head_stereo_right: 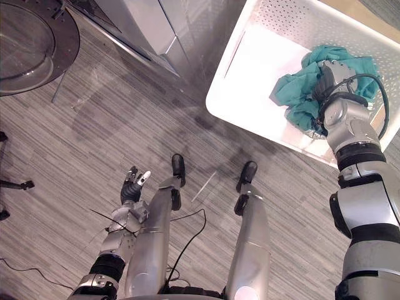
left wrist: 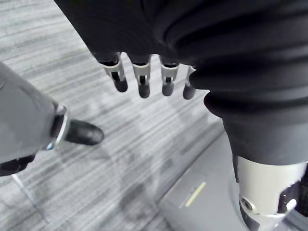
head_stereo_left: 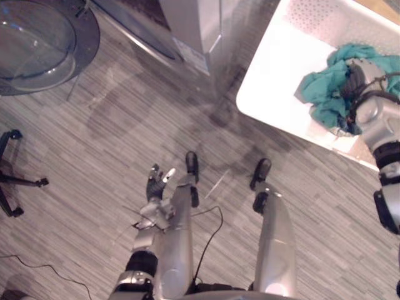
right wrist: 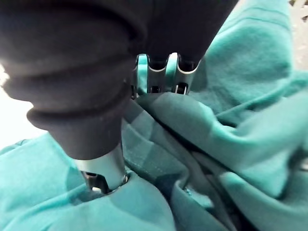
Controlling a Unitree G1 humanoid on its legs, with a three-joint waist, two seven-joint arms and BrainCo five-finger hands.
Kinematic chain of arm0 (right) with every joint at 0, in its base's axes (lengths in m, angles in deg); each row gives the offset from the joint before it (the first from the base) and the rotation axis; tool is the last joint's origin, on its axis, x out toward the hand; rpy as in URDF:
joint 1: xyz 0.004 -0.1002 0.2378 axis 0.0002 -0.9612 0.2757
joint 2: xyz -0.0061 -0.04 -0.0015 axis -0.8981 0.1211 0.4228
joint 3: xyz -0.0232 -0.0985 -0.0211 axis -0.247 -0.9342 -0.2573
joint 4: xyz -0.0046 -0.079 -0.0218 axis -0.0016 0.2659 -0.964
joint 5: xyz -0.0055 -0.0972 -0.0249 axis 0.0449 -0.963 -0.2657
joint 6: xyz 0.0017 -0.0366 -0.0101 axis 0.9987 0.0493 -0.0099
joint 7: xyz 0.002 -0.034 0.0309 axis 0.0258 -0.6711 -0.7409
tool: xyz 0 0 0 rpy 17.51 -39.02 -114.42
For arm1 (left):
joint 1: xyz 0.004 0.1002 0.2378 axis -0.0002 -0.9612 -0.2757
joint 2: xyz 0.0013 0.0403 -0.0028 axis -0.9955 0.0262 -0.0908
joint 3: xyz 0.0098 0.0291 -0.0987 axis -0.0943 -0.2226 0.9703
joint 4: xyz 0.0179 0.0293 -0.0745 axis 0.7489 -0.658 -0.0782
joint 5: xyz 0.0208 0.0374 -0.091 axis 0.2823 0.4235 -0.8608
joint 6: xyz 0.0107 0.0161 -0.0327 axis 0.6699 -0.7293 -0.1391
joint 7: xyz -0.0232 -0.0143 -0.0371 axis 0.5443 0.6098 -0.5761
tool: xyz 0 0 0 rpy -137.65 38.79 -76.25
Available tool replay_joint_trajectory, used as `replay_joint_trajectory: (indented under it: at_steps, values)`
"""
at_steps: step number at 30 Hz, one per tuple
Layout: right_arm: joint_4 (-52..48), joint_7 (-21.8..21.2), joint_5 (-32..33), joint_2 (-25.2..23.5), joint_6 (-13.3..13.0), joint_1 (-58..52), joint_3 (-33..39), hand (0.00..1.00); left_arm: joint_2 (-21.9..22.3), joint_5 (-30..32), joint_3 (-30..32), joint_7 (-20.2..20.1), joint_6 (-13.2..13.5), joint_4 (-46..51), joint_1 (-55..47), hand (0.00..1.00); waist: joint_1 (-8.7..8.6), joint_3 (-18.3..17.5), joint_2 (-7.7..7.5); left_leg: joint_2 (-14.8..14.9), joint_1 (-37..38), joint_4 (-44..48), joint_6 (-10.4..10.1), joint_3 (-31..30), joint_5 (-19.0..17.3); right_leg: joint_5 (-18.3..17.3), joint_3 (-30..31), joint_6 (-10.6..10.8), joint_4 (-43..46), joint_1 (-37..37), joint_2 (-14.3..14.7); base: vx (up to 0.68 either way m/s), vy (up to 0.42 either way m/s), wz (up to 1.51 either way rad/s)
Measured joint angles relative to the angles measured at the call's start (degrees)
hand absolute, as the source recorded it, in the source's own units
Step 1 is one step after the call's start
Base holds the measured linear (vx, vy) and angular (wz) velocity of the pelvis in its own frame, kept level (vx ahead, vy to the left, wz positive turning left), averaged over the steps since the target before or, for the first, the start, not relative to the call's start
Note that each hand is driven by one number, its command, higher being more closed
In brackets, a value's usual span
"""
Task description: Pick up the laundry basket with both hands and put the clothes into the washing machine.
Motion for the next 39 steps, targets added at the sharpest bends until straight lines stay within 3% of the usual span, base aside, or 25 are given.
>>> replay_joint_trajectory:
  at_steps: [5,9,12,15,18,20,24,28,33,35,39]
  values:
    - [0.5,-3.5,-0.1,-1.1,0.0,-2.1,-2.9,1.0,0.6,-0.5,0.1,0.0,0.0,-1.3,0.0,0.0,0.2,0.0,0.04,0.3,1.9,0.0,0.0,-0.5,0.4,0.0,-1.1,0.0,-1.0,2.9,0.3,0.06,-0.007,0.06]
    - [0.3,-3.7,0.2,-1.6,0.2,-3.0,-2.9,1.0,0.8,-1.3,0.8,0.3,0.0,-2.4,0.0,0.0,0.56,0.0,0.04,0.8,3.7,-0.1,0.0,-0.2,0.4,0.1,-1.0,-0.1,-2.0,4.9,0.9,0.02,-0.009,-0.04]
    - [-2.3,-3.2,4.2,-1.7,0.8,-4.0,-1.2,1.0,0.9,-2.5,1.2,1.1,0.0,-4.2,-0.2,0.0,0.53,-0.1,-0.02,1.6,6.2,-0.4,0.0,0.3,0.4,0.2,-1.0,-0.2,-2.8,7.4,1.7,0.03,-0.029,-0.05]
    - [-6.8,-0.5,26.4,-1.7,-1.0,-7.1,7.3,1.0,0.9,-3.8,1.2,1.1,0.0,-5.9,-0.7,0.0,-0.27,-0.2,-0.24,2.1,10.2,-1.5,0.0,0.9,0.4,0.2,-1.3,-0.2,-4.0,11.3,2.2,0.04,-0.024,0.0]
    - [-7.5,0.6,37.9,-1.7,-1.6,-7.8,13.8,1.0,0.8,-4.5,1.3,1.0,0.0,-8.2,-0.7,0.0,-0.78,-0.3,-0.42,2.1,14.2,-2.6,-0.1,1.5,0.3,-0.2,-1.4,0.3,-5.2,14.8,2.3,0.03,-0.023,-0.03]
    - [-8.3,0.8,41.5,-1.7,-1.6,-8.6,17.6,1.0,0.8,-4.5,1.5,0.9,0.0,-9.4,-0.8,0.0,-1.21,-0.4,-0.59,2.1,16.6,-3.5,-0.1,1.8,0.3,-0.2,-1.7,0.3,-6.0,17.3,2.4,0.02,-0.006,0.03]
    - [-19.9,3.6,48.6,-1.7,-1.6,-12.9,28.2,1.0,0.8,-4.4,3.1,0.9,-0.1,-12.4,-1.3,0.0,-1.75,-1.2,-1.96,2.3,23.0,-5.9,-0.2,2.7,0.4,-0.6,-2.0,0.8,-7.6,23.0,2.7,0.06,-0.018,0.01]
    - [-29.3,6.2,52.4,-3.5,-3.6,-17.9,37.3,1.0,0.9,-4.0,4.6,0.9,-1.0,-14.5,-4.9,0.0,-1.84,-7.1,-3.84,2.3,28.2,-10.1,-0.8,3.9,0.8,-1.3,-2.3,0.7,-9.2,26.6,2.8,0.12,-0.024,-0.02]
    - [-36.1,6.8,52.9,-4.1,-5.6,-24.2,43.4,1.0,1.4,-3.3,4.3,0.6,-1.3,-14.9,-9.7,0.0,-1.93,-15.1,-4.79,1.7,35.6,-17.5,-2.1,4.6,2.1,-2.2,-2.9,1.3,-12.1,32.0,3.1,0.18,-0.01,0.02]
    - [-37.0,6.8,52.7,-4.1,-5.8,-25.7,44.9,1.0,1.4,-3.2,4.2,-0.2,-1.3,-11.8,-11.9,0.0,-1.97,-17.2,-4.83,1.5,38.4,-20.1,-2.3,4.5,2.6,-2.1,-3.3,1.3,-13.7,34.3,3.4,0.15,0.005,0.04]
    - [-36.9,6.8,51.7,-4.1,-5.8,-28.7,46.5,1.0,0.4,-4.2,4.2,-0.1,-1.1,8.1,-14.9,0.0,-2.11,-21.3,-5.2,1.5,42.5,-23.9,-3.0,3.7,3.4,-2.1,-4.5,1.4,-16.3,38.6,4.2,0.12,0.012,0.11]
